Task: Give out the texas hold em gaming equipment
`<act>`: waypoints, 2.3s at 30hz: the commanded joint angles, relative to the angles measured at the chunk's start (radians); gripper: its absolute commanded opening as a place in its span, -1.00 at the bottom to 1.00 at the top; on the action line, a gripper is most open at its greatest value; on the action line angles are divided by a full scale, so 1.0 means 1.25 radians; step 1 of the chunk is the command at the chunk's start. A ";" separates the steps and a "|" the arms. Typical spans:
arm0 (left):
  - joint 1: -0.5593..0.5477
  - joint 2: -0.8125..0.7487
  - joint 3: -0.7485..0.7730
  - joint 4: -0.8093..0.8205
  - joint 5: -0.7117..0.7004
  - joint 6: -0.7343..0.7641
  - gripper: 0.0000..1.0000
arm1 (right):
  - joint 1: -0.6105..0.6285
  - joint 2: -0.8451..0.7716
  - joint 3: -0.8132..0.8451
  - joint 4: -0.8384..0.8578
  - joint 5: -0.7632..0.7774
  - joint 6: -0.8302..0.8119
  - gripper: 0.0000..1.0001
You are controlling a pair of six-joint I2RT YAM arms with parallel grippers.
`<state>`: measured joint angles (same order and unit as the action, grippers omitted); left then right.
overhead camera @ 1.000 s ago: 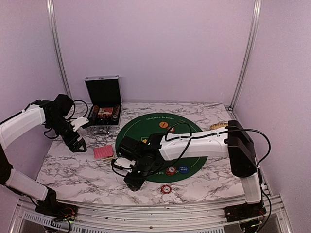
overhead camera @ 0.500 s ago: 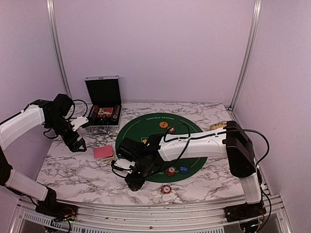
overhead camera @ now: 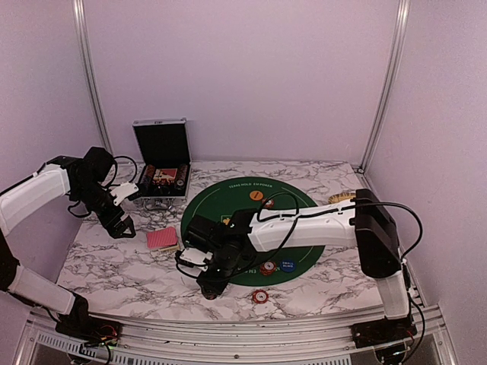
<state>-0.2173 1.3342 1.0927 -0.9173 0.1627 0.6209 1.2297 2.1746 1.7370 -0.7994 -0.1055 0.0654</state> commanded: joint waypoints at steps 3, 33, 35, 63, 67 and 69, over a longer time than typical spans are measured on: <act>-0.002 -0.014 0.005 0.002 -0.002 -0.001 0.98 | 0.003 -0.059 0.050 -0.024 0.034 -0.005 -0.64; -0.002 -0.026 0.005 0.002 -0.013 -0.003 0.98 | -0.253 0.078 0.233 0.028 0.048 0.005 -0.83; -0.002 -0.022 0.005 0.002 -0.011 -0.005 0.98 | -0.259 0.105 0.258 0.029 0.046 0.007 -0.83; -0.002 -0.016 0.017 0.004 -0.001 -0.006 0.98 | -0.272 0.246 0.324 0.035 -0.007 0.036 -0.30; -0.002 -0.015 0.017 0.004 0.000 -0.006 0.98 | -0.272 0.240 0.329 0.032 -0.003 0.035 0.00; -0.002 -0.015 0.016 0.004 0.003 -0.005 0.98 | -0.272 0.238 0.340 0.026 0.007 0.032 0.04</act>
<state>-0.2173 1.3247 1.0931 -0.9173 0.1486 0.6132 0.8936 2.4729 2.1300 -0.7708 -0.0967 0.1024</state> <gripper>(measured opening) 0.989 0.507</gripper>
